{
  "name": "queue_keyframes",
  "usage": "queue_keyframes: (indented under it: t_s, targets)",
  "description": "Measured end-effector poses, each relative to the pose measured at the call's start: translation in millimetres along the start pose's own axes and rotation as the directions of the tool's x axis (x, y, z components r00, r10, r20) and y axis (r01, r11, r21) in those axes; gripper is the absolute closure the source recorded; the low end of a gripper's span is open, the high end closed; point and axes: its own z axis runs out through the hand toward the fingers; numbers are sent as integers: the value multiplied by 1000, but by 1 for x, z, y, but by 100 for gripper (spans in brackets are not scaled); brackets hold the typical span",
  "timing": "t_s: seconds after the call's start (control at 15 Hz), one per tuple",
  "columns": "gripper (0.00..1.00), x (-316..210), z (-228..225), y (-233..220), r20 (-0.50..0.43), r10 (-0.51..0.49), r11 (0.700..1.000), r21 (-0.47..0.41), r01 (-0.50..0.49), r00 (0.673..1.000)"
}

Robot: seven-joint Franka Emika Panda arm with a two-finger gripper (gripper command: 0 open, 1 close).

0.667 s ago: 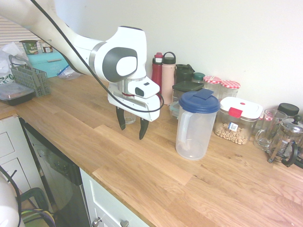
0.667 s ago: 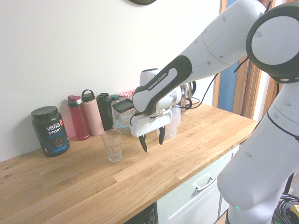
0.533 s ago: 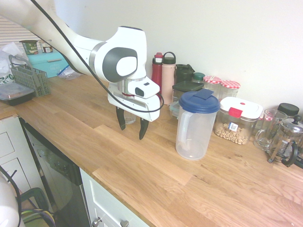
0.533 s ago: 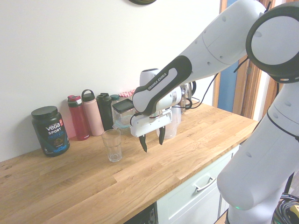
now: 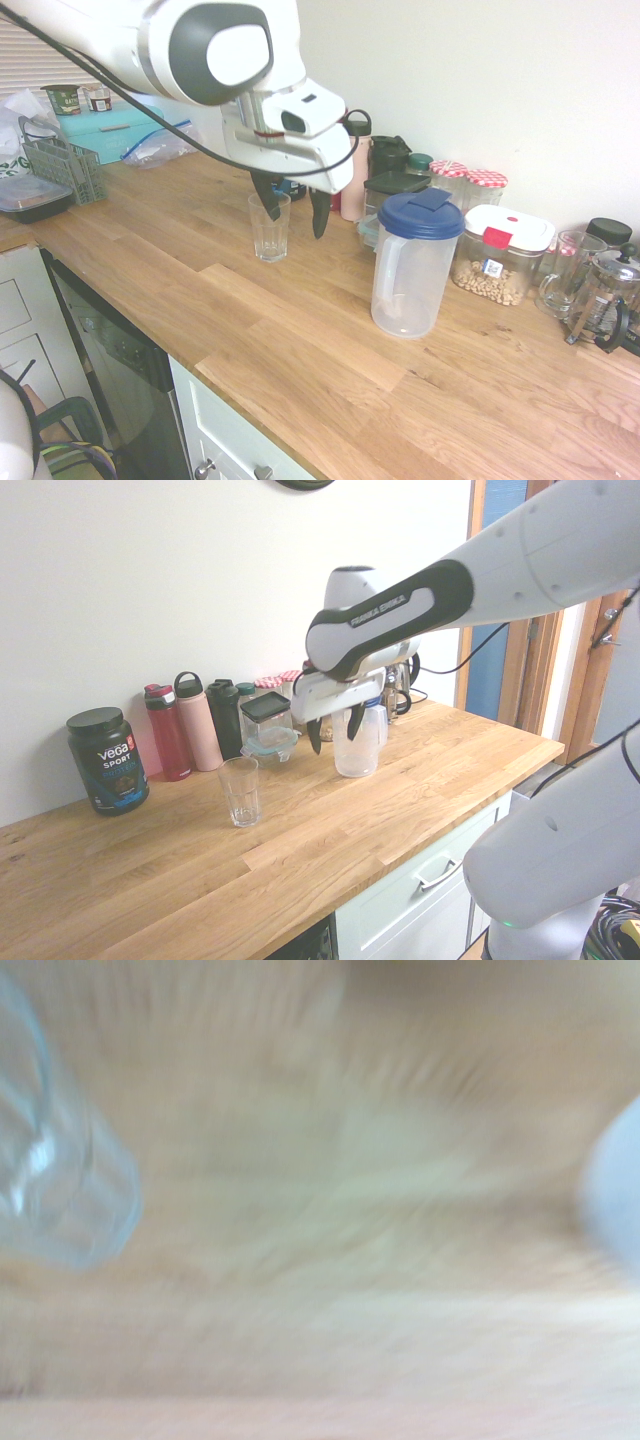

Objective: Pour me some water

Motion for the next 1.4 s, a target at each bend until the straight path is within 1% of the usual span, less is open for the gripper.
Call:
queue_keyframes:
  t_s: [0.07,0.2,0.33,0.47,0.67,0.93,1.0,1.2,1.4]
  targets:
    - [0,6,-14,16,-29,4,1000,20,-4,1000]
    - [0,17,-29,49,-66,21,999,45,-18,998]
    - [0,32,-35,81,-88,44,998,55,-39,995]
    - [0,43,-30,103,-88,64,996,65,-58,994]
    - [0,55,-21,111,-100,77,995,70,-70,992]
    - [0,89,3,96,-84,95,994,60,-90,992]
    - [100,98,9,91,-78,97,994,56,-92,992]
    - [100,116,23,72,-58,82,996,38,-80,995]
    - [100,118,39,61,-41,68,997,25,-67,997]
